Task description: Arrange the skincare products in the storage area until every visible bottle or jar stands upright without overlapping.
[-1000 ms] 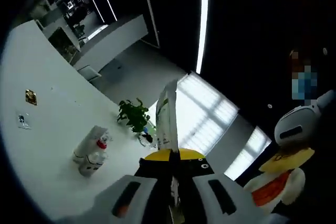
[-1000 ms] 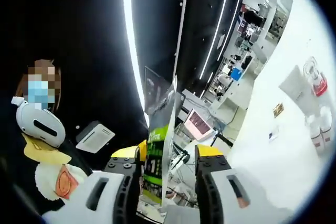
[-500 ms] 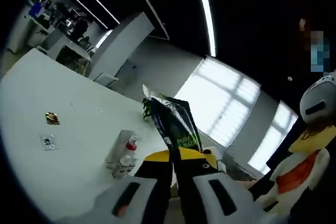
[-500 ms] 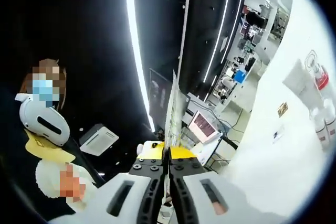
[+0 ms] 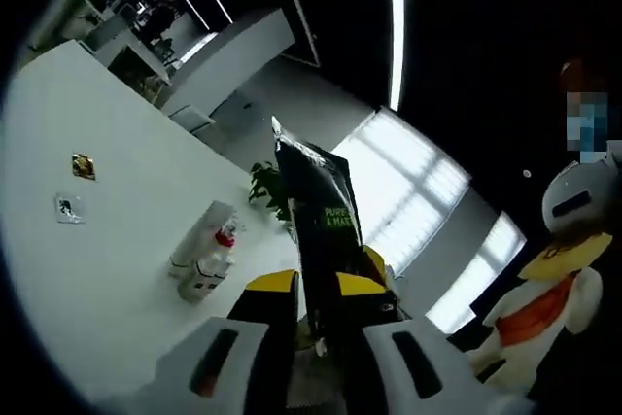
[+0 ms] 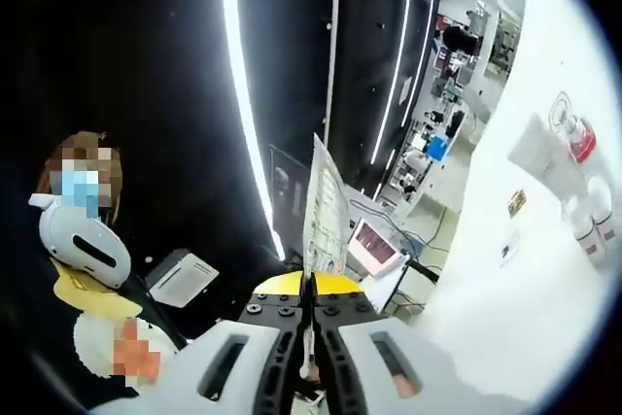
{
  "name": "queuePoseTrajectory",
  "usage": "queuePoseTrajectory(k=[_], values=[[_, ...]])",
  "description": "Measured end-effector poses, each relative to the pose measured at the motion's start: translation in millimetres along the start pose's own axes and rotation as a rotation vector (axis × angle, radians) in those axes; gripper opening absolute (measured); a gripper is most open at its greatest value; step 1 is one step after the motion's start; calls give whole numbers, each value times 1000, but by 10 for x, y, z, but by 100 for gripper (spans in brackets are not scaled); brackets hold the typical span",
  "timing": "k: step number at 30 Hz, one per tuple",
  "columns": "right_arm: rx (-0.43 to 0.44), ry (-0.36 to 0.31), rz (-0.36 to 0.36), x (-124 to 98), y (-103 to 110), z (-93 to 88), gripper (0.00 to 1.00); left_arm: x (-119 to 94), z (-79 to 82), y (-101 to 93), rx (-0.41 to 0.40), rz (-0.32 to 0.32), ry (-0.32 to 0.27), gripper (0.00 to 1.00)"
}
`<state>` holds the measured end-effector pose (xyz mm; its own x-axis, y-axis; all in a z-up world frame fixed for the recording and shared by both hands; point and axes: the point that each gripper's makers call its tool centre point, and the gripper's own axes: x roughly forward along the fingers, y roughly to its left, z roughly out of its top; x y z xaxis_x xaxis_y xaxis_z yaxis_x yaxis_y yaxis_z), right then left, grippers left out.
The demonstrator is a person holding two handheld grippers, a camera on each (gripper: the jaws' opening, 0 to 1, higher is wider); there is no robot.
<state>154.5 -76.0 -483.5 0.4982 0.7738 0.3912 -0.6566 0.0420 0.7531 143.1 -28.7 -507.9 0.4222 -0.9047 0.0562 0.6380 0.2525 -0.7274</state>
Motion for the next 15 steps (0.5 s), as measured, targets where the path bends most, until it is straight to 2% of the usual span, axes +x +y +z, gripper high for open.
queuePoseTrajectory(k=[2, 4, 5, 9, 13, 15], values=[[24, -16, -35, -23, -88, 6, 1, -6, -21, 30, -10, 17, 5, 3], [31, -6, -92, -53, -199, -18, 1, -37, 12, 53, -34, 21, -20, 0], [29, 14, -142, -82, -301, -58, 1, -54, 46, 56, -53, 14, -39, 0], [16, 55, -208, -80, -427, -149, 1, -65, 9, 86, -46, 29, -25, 0], [27, 53, -210, -70, -442, -164, 1, -79, 2, 125, -72, 40, -39, 0], [-4, 62, -212, -73, -457, -173, 2, -84, -17, 166, -78, 52, -37, 0]])
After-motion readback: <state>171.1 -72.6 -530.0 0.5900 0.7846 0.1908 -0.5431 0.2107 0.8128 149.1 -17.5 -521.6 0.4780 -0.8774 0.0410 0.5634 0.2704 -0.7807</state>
